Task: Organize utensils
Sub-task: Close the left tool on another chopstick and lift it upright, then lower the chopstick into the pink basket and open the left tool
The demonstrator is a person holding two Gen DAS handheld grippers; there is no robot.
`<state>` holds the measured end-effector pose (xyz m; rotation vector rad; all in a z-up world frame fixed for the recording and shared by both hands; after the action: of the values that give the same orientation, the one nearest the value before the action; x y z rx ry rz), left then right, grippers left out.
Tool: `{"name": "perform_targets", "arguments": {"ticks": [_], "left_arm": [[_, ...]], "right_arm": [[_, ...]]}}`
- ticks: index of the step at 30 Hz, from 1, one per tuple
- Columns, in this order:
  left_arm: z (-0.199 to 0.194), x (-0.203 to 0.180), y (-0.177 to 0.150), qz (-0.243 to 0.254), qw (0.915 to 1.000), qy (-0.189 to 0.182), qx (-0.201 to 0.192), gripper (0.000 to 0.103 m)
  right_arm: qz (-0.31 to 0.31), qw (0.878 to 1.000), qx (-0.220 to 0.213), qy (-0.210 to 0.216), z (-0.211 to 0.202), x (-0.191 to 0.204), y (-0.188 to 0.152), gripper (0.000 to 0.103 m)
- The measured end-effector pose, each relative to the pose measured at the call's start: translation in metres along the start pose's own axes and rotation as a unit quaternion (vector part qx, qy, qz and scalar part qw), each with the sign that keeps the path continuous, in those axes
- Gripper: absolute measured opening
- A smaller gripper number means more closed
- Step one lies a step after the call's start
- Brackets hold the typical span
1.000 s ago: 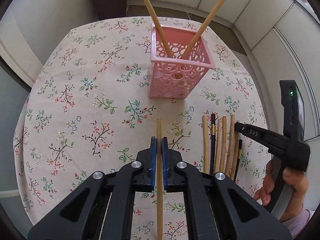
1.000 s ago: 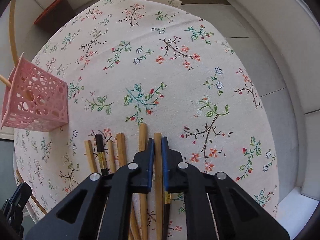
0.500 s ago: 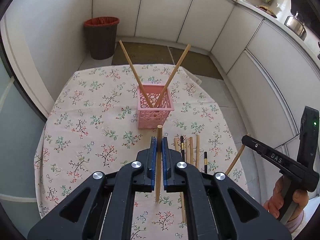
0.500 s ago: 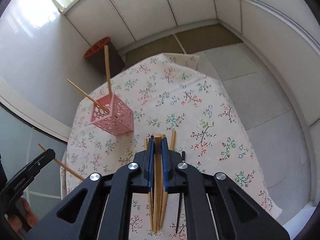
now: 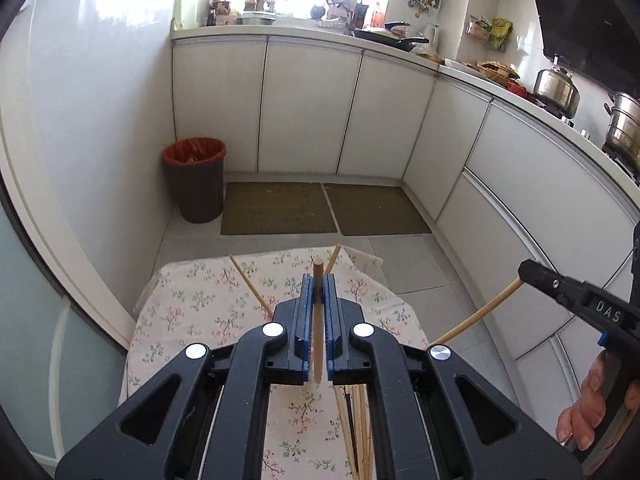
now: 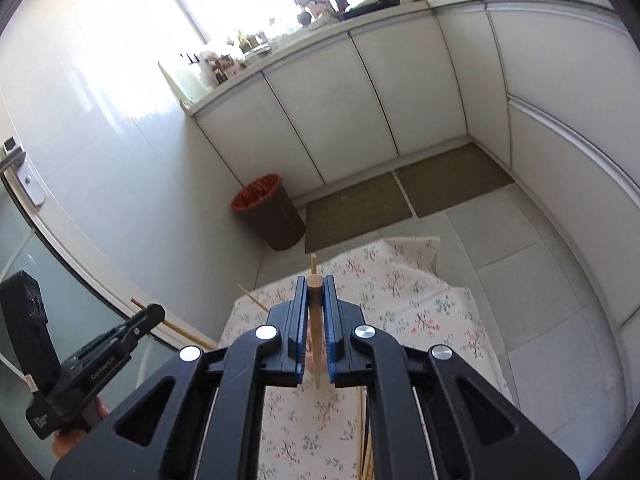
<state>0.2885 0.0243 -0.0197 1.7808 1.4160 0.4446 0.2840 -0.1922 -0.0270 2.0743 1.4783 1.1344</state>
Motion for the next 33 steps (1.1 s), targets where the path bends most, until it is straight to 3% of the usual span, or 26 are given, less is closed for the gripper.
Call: {"name": "perform_targets", "arguments": {"ticks": [6,15,21,25,29,33], "left_arm": [[0.008,0.004,0.023,0.006,0.9995,0.024,-0.018,0.004],[0.046,0.02,0.027,-0.005,0.999,0.041,-0.017,0.004],[0.083,0.036,0.007,-0.022,0.9986,0.046,0.015,0.004],[0.104,0.043,-0.012,-0.022,0.9967,0.037,0.069,0.006],[0.083,0.059,-0.017,-0.06,0.9972,0.032,0.029,0.008],[0.042,0.076,-0.017,-0.11,0.993,0.029,-0.032,0.02]], "right_arm": [[0.008,0.999,-0.036,0.019,0.003,0.018,0.028,0.008],[-0.004,0.999,-0.045,0.014,0.034,0.032,0.031,0.008],[-0.012,0.999,-0.034,0.006,0.063,0.038,0.022,0.008],[-0.019,0.999,-0.033,0.001,0.079,0.045,0.018,0.008],[-0.029,0.999,-0.033,-0.004,0.091,0.052,0.012,0.008],[-0.047,0.998,-0.038,-0.012,0.105,0.064,0.004,0.008]]}}
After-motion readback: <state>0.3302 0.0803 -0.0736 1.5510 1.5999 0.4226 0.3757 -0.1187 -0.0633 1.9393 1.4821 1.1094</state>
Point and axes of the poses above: each gripper's, at about its wrist camera, not at the fingertips, and z roughly the way its jaws point, x to its left, y to its top, the point moved 4 cm from there along z, roughly the way its jaws point, and after that the axes turned 6 degrees about -y, right-handed, at the moved point
